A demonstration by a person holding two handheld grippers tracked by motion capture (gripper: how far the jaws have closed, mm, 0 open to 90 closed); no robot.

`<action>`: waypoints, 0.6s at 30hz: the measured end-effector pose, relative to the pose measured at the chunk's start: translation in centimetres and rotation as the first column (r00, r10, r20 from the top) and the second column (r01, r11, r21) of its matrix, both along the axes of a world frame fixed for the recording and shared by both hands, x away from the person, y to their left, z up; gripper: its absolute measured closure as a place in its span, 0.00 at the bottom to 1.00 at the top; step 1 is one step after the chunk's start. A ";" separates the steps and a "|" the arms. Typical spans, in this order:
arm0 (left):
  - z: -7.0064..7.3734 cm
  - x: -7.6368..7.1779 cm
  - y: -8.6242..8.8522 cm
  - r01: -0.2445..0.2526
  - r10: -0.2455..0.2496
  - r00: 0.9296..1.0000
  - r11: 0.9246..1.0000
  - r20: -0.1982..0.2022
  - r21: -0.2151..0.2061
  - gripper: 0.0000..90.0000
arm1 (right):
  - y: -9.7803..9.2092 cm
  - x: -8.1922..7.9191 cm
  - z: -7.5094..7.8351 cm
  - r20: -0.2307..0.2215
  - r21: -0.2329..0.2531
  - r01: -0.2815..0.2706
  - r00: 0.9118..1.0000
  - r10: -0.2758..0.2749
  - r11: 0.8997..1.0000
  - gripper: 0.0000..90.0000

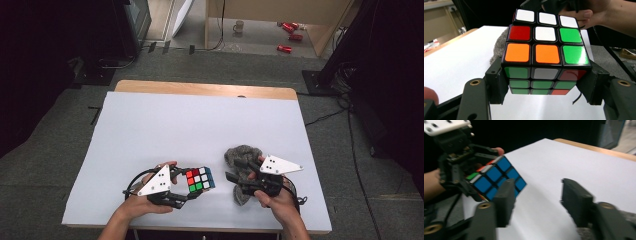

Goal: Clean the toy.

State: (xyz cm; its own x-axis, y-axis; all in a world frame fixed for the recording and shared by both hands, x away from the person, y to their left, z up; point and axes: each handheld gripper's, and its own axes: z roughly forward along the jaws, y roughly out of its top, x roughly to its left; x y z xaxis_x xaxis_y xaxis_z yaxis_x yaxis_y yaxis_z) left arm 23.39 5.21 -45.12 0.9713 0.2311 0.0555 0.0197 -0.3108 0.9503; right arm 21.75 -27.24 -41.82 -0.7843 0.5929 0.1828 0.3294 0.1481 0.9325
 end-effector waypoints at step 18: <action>0.2 0.3 0.4 -0.009 0.009 0.999 1.000 -0.047 -0.004 0.38 | 1.7 -0.6 -0.6 0.050 -0.115 0.001 0.999 0.005 0.993 0.74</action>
State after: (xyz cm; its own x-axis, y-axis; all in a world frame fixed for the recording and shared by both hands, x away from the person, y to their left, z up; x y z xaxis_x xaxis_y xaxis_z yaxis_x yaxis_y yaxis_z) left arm 23.74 5.64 -44.94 0.9707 0.2401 0.0084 0.0676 -0.3064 0.9495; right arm 21.14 -25.50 -42.46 -0.7918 0.6063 0.0736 0.2819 0.2559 0.9247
